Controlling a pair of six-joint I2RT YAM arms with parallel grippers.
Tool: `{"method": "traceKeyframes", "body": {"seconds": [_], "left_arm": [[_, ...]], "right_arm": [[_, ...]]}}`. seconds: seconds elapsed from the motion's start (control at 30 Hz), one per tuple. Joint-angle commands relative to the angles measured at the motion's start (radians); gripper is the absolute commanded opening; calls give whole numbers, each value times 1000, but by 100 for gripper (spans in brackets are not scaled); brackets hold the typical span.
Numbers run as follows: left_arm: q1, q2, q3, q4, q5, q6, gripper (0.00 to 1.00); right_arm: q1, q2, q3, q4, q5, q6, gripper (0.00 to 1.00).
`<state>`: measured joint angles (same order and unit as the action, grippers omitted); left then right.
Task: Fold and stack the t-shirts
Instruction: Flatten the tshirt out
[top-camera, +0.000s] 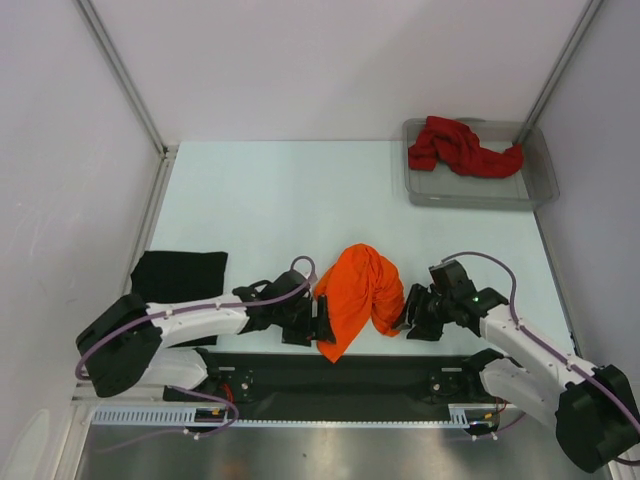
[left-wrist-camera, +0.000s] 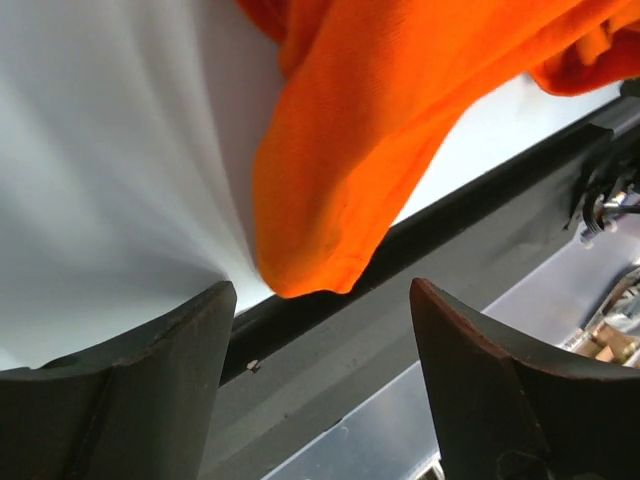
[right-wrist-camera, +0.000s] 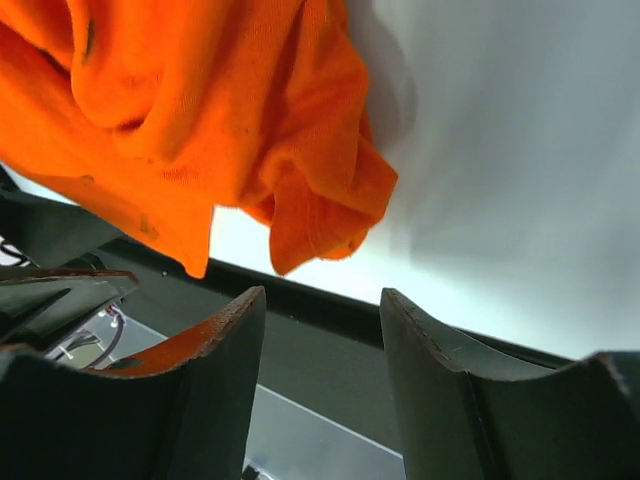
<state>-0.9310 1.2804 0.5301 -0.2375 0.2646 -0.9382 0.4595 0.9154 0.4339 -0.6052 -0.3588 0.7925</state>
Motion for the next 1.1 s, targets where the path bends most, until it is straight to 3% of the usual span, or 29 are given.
{"method": "traceKeyframes", "body": {"seconds": [0.0,0.17,0.2,0.27,0.37,0.4,0.43,0.5,0.6,0.77,0.97,1.07], "left_arm": [[3,39,33,63,-11,35,77],[46,99,24,110,16,56,63],[53,105,24,119,24,62,54],[70,112,22,129,42,67,47],[96,114,28,115,42,85,28],[104,112,34,103,42,99,11],[115,106,41,89,42,108,1],[144,67,71,17,22,153,0],[198,-37,143,-124,-43,225,0],[343,-194,330,-359,-128,338,0],[494,-243,649,-517,-123,490,0],[518,-254,795,-586,-154,530,0]], "right_arm": [[8,33,-1,87,4,7,54],[11,105,12,128,20,-9,51],[11,114,17,128,30,-15,50],[13,135,28,133,37,-25,46],[11,164,40,145,63,-35,36],[11,181,48,134,76,-38,27],[13,186,63,116,93,-41,21],[13,189,116,27,170,-62,8],[11,162,211,-105,301,-107,1],[2,97,426,-275,580,-212,0],[-47,94,780,-389,761,-395,0],[-50,53,920,-406,837,-460,0]]}}
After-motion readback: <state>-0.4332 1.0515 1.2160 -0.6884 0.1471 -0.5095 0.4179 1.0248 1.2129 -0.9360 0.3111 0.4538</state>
